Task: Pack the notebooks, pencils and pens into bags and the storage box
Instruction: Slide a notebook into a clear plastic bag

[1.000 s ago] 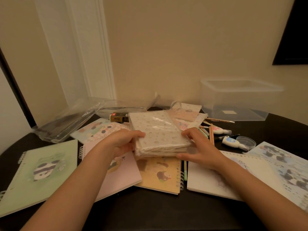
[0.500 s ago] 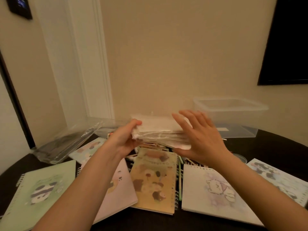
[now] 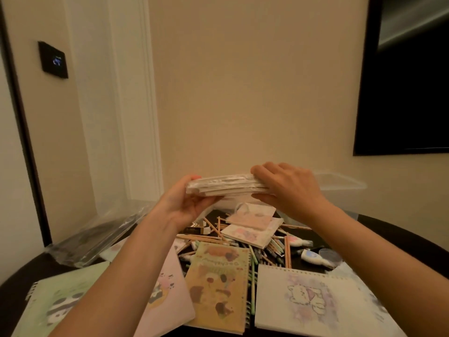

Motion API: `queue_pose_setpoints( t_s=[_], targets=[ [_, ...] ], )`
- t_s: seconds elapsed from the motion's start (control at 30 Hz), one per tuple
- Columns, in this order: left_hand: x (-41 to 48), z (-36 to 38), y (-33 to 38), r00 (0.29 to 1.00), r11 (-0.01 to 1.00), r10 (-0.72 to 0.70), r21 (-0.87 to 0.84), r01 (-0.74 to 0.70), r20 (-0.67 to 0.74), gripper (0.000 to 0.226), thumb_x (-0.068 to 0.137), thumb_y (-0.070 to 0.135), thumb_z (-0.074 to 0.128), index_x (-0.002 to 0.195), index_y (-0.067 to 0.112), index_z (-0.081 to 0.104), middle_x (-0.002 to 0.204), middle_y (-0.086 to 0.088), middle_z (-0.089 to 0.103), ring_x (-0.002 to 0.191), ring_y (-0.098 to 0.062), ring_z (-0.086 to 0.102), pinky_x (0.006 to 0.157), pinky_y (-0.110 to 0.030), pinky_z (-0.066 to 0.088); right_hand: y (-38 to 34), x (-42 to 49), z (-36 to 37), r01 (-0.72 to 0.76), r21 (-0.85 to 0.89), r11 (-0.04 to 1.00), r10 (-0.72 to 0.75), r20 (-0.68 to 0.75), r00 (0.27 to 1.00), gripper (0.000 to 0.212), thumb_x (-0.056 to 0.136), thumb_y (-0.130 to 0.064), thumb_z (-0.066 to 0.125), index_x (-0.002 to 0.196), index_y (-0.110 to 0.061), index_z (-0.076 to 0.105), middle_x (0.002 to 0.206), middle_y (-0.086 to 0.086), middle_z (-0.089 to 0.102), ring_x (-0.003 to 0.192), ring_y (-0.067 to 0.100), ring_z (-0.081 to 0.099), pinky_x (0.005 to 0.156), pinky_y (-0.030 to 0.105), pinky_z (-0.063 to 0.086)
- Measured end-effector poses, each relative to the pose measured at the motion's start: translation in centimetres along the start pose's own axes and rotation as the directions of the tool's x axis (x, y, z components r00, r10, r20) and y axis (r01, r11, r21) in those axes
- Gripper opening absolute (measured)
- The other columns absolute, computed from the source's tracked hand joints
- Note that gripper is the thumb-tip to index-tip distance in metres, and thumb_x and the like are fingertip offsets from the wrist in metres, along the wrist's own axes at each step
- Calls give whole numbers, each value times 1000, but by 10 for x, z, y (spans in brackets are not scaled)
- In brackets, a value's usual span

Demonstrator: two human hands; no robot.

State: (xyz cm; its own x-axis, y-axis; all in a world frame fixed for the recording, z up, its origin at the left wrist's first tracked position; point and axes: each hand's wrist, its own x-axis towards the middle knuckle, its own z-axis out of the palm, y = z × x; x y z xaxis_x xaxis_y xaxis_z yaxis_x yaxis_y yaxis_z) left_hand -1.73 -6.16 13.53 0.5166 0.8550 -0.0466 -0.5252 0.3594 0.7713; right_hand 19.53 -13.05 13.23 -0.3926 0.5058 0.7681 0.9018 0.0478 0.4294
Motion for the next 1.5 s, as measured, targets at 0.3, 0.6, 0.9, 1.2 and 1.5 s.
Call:
queue_pose_setpoints(
  t_s=[0.3,0.6,0.9,1.2,1.5],
  targets=[
    [12,28,-3,999,991,4,130,-11,51,68,94,60,29,115,-2,49,111,-24,64,100,-30,63,77,-40,53,39,17,-23,-162,90,983,147,158,976,40,90,-49,53,116,-19,49,102,0,60,84,28,60,63,32,38],
    [59,4,-40,941,747,224,665,2,-254,62,84,37,64,133,10,38,136,-10,44,116,-24,44,95,-39,34,75,14,-19,-662,622,417,405,525,749,24,79,-29,72,99,-23,59,93,-3,66,84,13,66,68,31,59],
    [114,7,-51,988,949,56,301,-97,143,63,76,32,60,136,24,40,134,-10,52,116,-30,54,75,-41,53,121,9,27,-823,508,-254,463,811,358,33,81,-21,72,106,-6,57,89,9,70,72,19,69,55,26,58],
    [175,95,-46,991,911,114,405,-77,-69,5,92,14,51,94,9,53,85,-10,61,67,-22,59,48,-28,51,194,8,55,-630,426,-649,393,897,203,34,89,-38,59,105,-8,56,101,17,66,95,32,66,77,42,57],
    [270,156,-68,994,943,80,330,-50,-77,9,90,12,48,98,9,50,82,-11,54,60,-23,53,40,-23,47,262,-9,111,-347,506,-790,464,862,202,41,87,-24,65,120,-7,48,117,23,57,103,37,62,67,47,58]
  ],
)
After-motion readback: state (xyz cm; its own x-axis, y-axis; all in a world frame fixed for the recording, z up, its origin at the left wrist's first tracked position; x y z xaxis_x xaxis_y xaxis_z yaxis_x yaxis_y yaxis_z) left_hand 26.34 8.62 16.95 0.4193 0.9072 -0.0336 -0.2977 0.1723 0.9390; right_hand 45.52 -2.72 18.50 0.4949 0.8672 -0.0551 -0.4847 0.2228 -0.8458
